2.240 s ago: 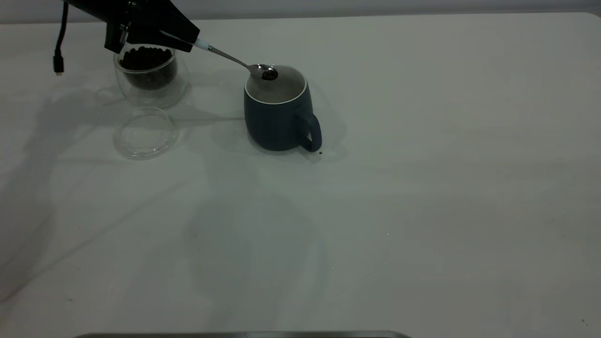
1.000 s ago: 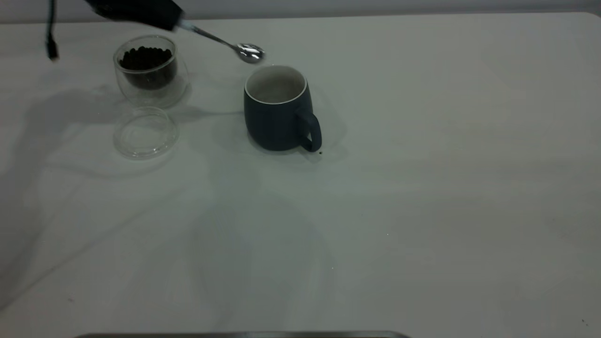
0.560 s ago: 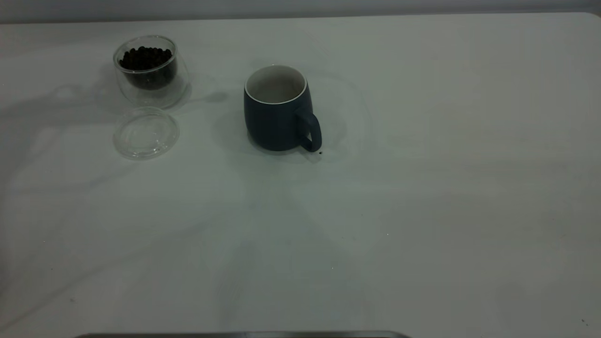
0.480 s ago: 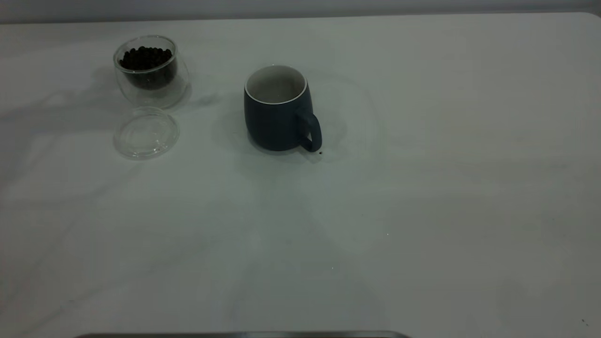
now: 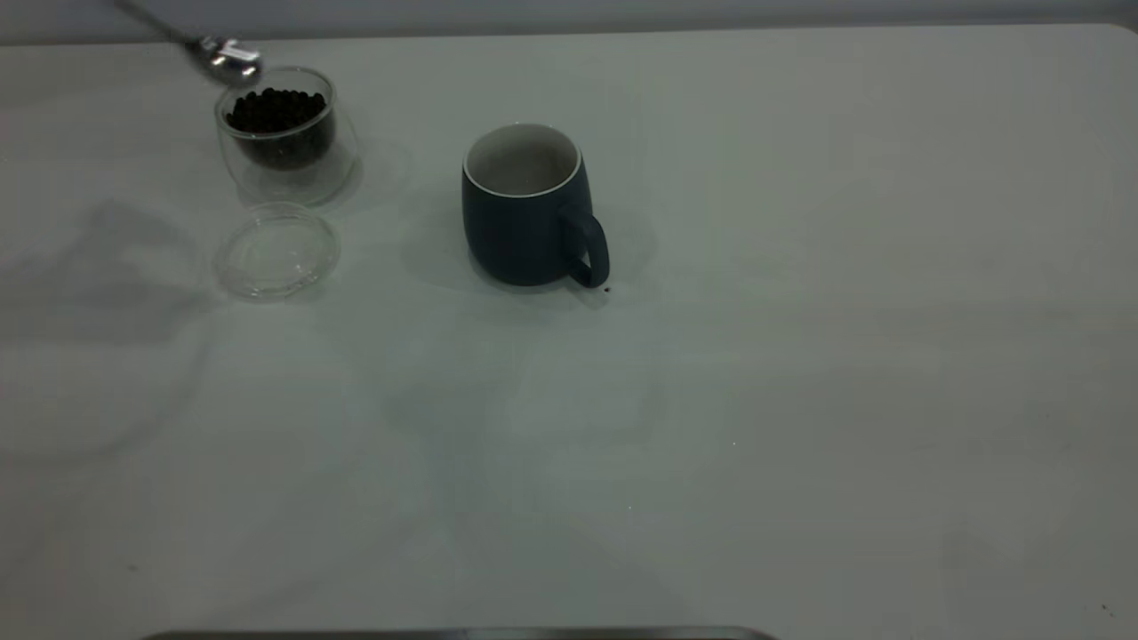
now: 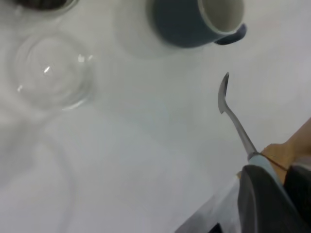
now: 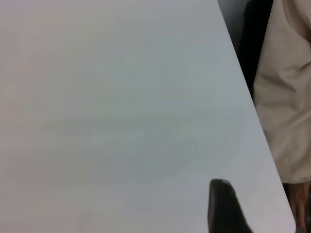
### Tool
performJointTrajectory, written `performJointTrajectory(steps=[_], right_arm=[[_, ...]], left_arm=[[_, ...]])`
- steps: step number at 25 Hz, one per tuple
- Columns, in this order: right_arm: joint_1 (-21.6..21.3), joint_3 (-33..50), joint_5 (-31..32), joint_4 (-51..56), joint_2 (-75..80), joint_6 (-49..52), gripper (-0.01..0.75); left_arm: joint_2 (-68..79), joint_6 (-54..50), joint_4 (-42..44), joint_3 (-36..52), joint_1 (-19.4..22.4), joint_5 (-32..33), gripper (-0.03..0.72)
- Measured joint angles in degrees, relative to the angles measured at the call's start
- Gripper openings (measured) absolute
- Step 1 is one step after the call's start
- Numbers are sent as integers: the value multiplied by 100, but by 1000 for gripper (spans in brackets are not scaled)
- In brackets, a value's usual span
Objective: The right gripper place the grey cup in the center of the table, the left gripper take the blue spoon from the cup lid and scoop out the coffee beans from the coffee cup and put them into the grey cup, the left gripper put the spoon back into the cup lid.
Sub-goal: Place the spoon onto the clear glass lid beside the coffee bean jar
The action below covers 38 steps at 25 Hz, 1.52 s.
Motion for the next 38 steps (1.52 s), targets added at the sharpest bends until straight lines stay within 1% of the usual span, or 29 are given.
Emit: performJointTrajectory(steps=[2,5,8,12,15,19,22,33,38], right_arm=[[0,0,0,0,0,0,364],[0,0,0,0,0,0,364],[0,0,0,0,0,0,364],[0,0,0,0,0,0,364],[0,0,0,2,0,0,364],[0,0,0,2,0,0,364],[0,0,0,2,0,0,364],[0,0,0,2,0,0,364],[0,0,0,2,0,0,364]], left_arm=[[124,55,-88,132,344,0,125],[432,91,-253,165,752,0,125],[791,108,-341,165,936,-88,125],[1340,490,-502,165,941,-370,124],[1739,799,-919,165,941,-666,124],[2185,1273,-1474,165,934,-883,124],[2476,1427,-1670,150,867,-1053,124],[3293,1461,-1772,-522,668,-1114,124],[3503,1457,-1829,-632,599,-1074,124]])
